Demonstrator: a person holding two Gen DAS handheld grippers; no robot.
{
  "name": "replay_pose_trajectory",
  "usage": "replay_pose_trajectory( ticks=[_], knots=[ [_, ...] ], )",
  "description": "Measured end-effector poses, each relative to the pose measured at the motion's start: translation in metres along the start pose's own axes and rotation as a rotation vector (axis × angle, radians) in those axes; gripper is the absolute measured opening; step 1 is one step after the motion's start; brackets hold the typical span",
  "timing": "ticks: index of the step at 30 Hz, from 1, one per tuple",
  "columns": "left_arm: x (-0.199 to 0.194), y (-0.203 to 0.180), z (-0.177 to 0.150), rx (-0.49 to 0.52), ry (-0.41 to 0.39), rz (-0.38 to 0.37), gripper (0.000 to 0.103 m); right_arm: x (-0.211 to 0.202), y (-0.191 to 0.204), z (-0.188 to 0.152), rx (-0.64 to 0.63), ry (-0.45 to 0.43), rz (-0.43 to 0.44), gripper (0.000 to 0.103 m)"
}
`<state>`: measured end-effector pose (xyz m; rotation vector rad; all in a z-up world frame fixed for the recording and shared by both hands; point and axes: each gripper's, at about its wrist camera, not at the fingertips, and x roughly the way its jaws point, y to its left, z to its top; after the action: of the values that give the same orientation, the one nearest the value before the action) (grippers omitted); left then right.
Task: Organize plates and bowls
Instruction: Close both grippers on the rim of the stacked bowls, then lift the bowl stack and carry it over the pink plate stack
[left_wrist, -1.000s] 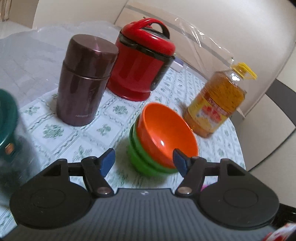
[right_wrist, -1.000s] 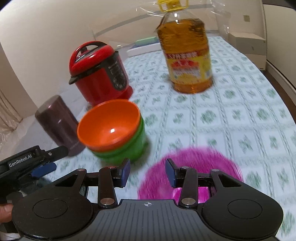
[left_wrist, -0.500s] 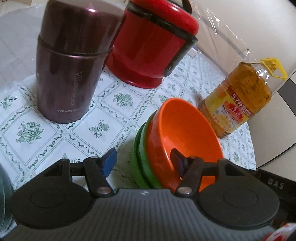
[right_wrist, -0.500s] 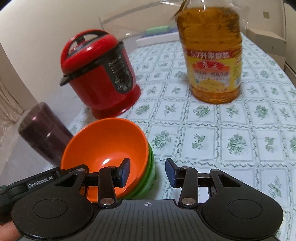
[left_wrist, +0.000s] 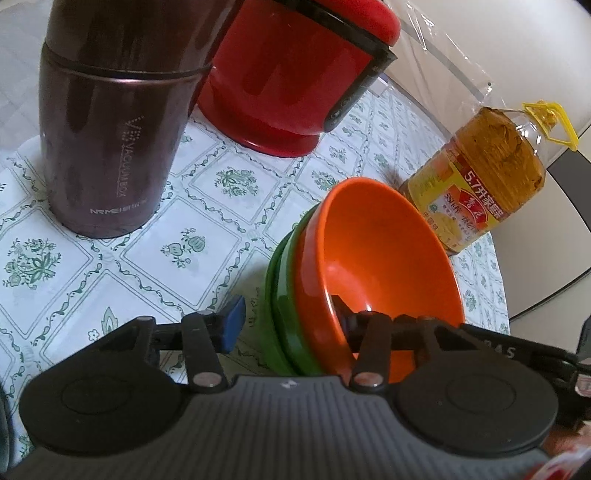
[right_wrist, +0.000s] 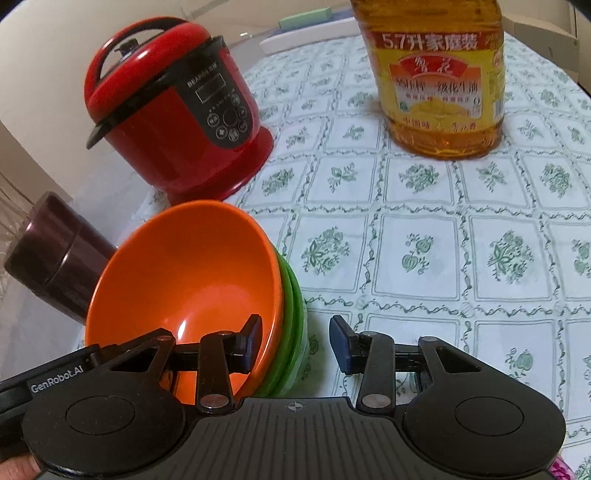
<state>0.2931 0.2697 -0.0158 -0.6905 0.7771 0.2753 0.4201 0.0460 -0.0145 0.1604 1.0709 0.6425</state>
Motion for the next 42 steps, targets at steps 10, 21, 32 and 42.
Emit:
replay_pose_trajectory(
  ticks=[10, 21, 32, 42],
  knots=[
    [-0.002, -0.005, -0.001, 0.048, -0.001, -0.004, 0.036, 0.009, 0.004, -0.004, -0.009, 0.015, -0.017, 0.025],
    [-0.019, -0.004, -0.01, 0.057, 0.012, 0.005, 0.033, -0.003, 0.011, -0.015, -0.001, 0.021, -0.028, 0.024],
    [-0.071, -0.003, -0.03, 0.043, 0.003, -0.013, 0.034, -0.046, 0.03, -0.042, -0.019, 0.007, -0.026, 0.024],
    [-0.126, -0.015, -0.054, 0.082, -0.027, -0.036, 0.034, -0.102, 0.05, -0.072, -0.013, -0.029, -0.03, 0.024]
  ],
)
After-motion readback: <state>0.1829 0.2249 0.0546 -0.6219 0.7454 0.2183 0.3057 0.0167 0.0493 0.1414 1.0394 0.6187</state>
